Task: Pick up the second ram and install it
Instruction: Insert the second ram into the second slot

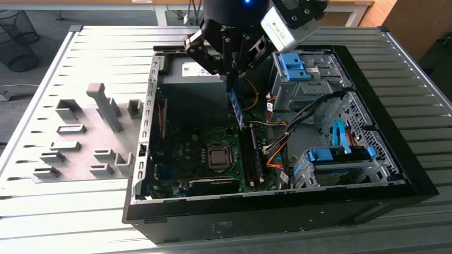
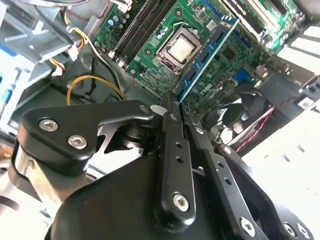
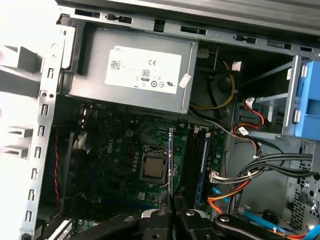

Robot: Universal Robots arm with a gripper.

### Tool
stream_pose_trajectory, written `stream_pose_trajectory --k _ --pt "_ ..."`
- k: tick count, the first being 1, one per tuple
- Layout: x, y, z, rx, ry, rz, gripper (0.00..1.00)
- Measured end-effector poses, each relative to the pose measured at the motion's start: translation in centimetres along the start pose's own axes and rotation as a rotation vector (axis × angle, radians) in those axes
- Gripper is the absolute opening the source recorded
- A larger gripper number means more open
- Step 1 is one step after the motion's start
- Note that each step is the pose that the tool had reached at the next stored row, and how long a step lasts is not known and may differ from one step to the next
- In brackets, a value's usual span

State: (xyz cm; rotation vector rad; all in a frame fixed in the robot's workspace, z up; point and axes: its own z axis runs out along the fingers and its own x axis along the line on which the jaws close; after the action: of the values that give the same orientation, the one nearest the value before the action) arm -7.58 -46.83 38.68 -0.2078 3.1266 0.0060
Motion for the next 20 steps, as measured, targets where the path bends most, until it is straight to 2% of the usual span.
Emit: stream_pose_trajectory --k 4,8,15,20 --pt "-0.03 0.00 0.02 0.0000 0.0000 0.001 0.14" --pt "-0.81 -0.07 0.36 0.0001 -0.0001 0.013 0.14" --pt "-2.74 -0.30 1.60 0.0004 0.0002 0.032 0.14" --pt "-3.06 -0.34 2.51 0.0006 0.0005 0.078 0.14"
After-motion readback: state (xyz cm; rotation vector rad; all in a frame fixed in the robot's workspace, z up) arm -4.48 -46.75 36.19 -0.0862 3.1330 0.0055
